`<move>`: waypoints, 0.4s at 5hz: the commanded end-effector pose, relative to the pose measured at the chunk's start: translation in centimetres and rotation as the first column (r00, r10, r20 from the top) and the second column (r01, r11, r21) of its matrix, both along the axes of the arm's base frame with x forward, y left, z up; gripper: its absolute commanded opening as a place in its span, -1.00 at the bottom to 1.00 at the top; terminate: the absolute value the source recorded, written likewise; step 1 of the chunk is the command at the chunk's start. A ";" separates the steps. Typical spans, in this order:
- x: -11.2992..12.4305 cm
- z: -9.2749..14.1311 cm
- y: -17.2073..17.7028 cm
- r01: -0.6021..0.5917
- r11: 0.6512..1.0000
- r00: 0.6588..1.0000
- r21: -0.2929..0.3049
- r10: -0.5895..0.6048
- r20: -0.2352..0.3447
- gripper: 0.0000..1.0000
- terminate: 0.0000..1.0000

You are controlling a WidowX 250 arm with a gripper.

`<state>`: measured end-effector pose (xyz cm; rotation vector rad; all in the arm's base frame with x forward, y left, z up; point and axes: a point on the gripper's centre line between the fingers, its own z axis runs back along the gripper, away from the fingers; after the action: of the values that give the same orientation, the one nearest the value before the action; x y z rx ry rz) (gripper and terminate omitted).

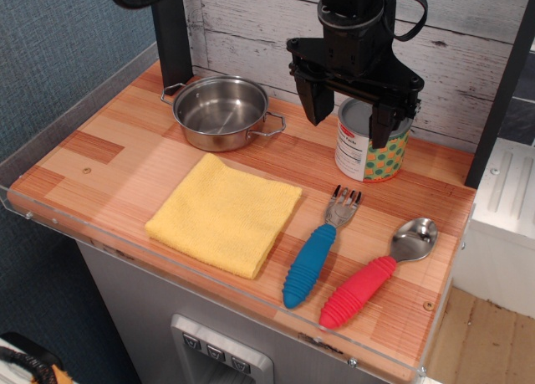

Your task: Place the pot on the yellow cloth

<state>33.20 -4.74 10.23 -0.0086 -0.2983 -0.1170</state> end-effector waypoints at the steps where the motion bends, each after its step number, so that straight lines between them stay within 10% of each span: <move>1: 0.0 0.0 0.0 0.000 1.000 1.000 0.000 0.000 0.000 1.00 -1.00; 2: 0.3 -0.1 2.0 0.009 1.000 1.000 0.025 -0.008 -0.011 1.00 -1.00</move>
<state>33.07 -2.65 9.28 0.0129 -0.2568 -0.1311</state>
